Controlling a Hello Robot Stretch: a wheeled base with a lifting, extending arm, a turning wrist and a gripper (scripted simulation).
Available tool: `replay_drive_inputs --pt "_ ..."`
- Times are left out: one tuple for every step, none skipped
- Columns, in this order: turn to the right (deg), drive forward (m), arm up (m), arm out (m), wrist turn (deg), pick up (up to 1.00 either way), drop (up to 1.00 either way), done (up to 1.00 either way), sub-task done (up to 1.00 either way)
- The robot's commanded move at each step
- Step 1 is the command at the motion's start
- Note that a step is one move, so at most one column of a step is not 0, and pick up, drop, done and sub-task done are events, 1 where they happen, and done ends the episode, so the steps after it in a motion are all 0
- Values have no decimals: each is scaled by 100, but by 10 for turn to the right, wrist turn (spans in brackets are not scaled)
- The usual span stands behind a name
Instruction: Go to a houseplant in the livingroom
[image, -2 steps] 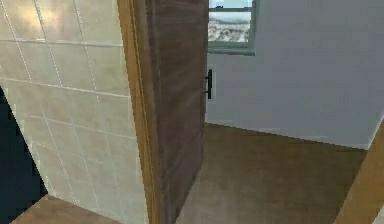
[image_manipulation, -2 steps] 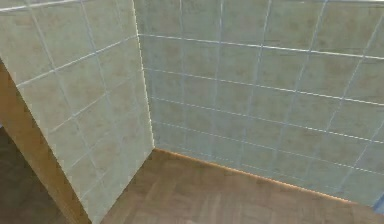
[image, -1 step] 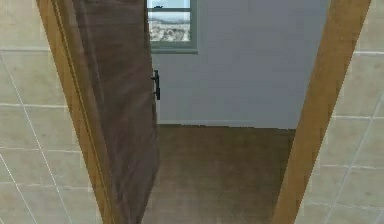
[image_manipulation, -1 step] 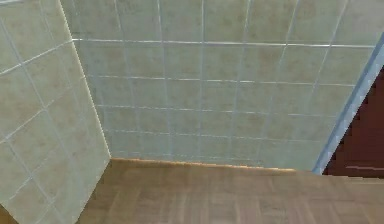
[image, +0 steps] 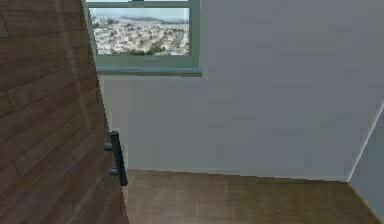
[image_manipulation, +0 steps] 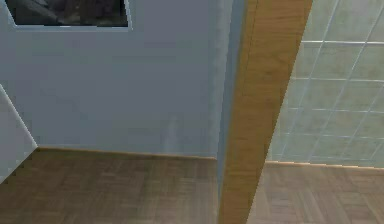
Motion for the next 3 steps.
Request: replay_drive_inputs --pt "30 0 0 0 0 0 0 0 0" --pt "0 50 0 0 0 0 0 0 0" --pt "30 0 0 0 0 0 0 0 0"
